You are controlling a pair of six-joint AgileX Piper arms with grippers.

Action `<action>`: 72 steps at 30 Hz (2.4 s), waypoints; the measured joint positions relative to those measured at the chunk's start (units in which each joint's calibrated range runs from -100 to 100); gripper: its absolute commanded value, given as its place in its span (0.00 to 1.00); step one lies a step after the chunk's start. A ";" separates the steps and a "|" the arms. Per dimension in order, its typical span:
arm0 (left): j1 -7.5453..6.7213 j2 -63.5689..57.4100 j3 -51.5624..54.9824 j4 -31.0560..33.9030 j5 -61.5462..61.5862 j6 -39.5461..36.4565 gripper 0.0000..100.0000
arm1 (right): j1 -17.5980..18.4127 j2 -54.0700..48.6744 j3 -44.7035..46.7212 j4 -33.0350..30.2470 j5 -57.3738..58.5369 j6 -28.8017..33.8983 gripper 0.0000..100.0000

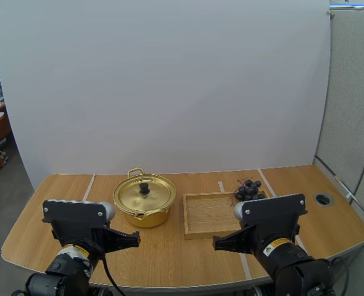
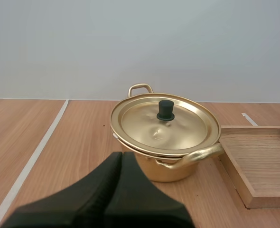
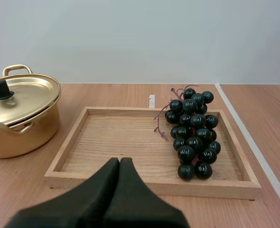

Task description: Open the pot, put the grape inside, and close it

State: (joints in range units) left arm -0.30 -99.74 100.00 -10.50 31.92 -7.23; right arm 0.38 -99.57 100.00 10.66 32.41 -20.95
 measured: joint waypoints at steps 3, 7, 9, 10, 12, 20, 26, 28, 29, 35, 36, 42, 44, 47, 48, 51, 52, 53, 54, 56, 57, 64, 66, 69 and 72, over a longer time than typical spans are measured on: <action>0.00 0.00 0.00 0.00 0.00 0.00 0.00 | 0.00 0.00 0.00 0.00 0.00 0.00 0.00; 0.00 0.00 0.00 0.00 0.00 0.00 0.00 | 0.00 0.00 0.00 0.00 0.00 0.00 0.00; 0.00 0.00 0.00 0.00 0.00 0.00 0.00 | 0.00 0.00 0.00 0.00 0.00 0.00 0.00; 0.00 0.00 0.00 0.00 0.00 0.00 0.00 | 0.00 0.00 0.00 0.00 0.00 0.00 0.00; 0.00 0.00 0.00 0.00 0.00 0.00 0.00 | 0.00 0.00 0.00 0.12 0.00 0.00 0.00; 0.00 0.00 -0.14 0.11 0.00 0.85 0.00 | 0.00 0.00 0.00 0.55 -4.10 0.00 0.00; 0.00 0.00 -3.24 0.32 0.16 1.20 0.00 | 0.00 0.00 -2.53 0.55 -3.75 0.00 0.00; 0.00 0.00 -5.11 0.32 0.16 1.20 0.00 | 0.00 -0.04 -4.53 0.55 -3.57 0.00 0.00; 0.00 0.00 -5.80 0.32 0.16 1.20 0.00 | 0.00 -0.04 -5.10 0.55 -3.57 0.00 0.00; 0.00 0.00 -12.13 0.32 0.00 1.20 0.00 | 0.00 -0.14 -13.20 0.55 -3.49 0.00 0.00; 0.00 0.00 -14.47 0.32 0.00 1.20 0.00 | 0.00 -0.14 -14.38 0.55 -3.47 0.00 0.00; 0.00 -0.12 -24.45 0.43 0.00 1.20 0.00 | 0.00 -0.19 -23.12 0.55 -3.40 0.00 0.00; 0.00 -0.12 -27.47 0.43 0.00 1.20 0.00 | 0.00 -0.19 -26.12 0.55 -3.19 0.00 0.00; 0.00 -0.12 -30.18 0.43 0.00 1.20 0.00 | 0.00 -0.30 -30.88 0.55 -3.02 0.00 0.00; 0.00 -0.12 -32.02 1.05 0.38 1.20 0.00 | 0.00 -0.30 -31.76 0.55 -3.02 0.00 0.00; 0.00 -0.26 -35.21 3.41 3.06 1.29 0.00 | 0.00 -0.30 -34.72 -0.40 -1.30 0.00 0.00; 0.00 -0.26 -36.31 4.30 4.64 1.29 0.00 | 0.00 -0.30 -35.86 -0.78 -0.01 0.00 0.00; 0.00 -0.26 -36.93 4.73 5.57 1.29 0.00 | 0.00 -0.30 -37.17 -1.08 1.45 0.00 0.00; 0.00 -0.26 -38.40 5.83 8.08 1.29 0.00 | 0.00 -0.30 -38.43 -1.23 3.31 0.00 0.00; 0.00 -0.26 -40.35 6.97 11.44 1.29 0.00 | 0.00 -0.43 -41.12 -1.85 8.50 0.00 0.00; 0.00 -0.26 -41.18 7.26 12.84 1.29 0.00 | 0.00 -0.43 -42.22 -2.10 10.85 0.00 0.00; 0.00 -0.26 -47.10 7.46 22.72 2.57 0.00 | 0.00 -0.43 -50.38 -2.45 31.94 0.00 0.00; 0.00 -0.26 -48.22 7.46 23.92 3.98 0.00 | 0.00 -0.43 -51.91 -2.54 34.94 0.00 0.00; 0.00 -0.26 -49.52 7.46 25.70 5.47 0.00 | 0.00 -0.43 -53.78 -2.54 37.70 0.00 0.00; 0.00 1.06 -50.70 7.46 27.74 6.07 0.00 | 0.00 -0.43 -54.57 -2.54 38.73 0.00 0.00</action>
State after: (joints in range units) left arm -0.30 -98.68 49.30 -3.04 59.66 -1.16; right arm 0.38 -100.00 45.43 8.12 71.14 -20.95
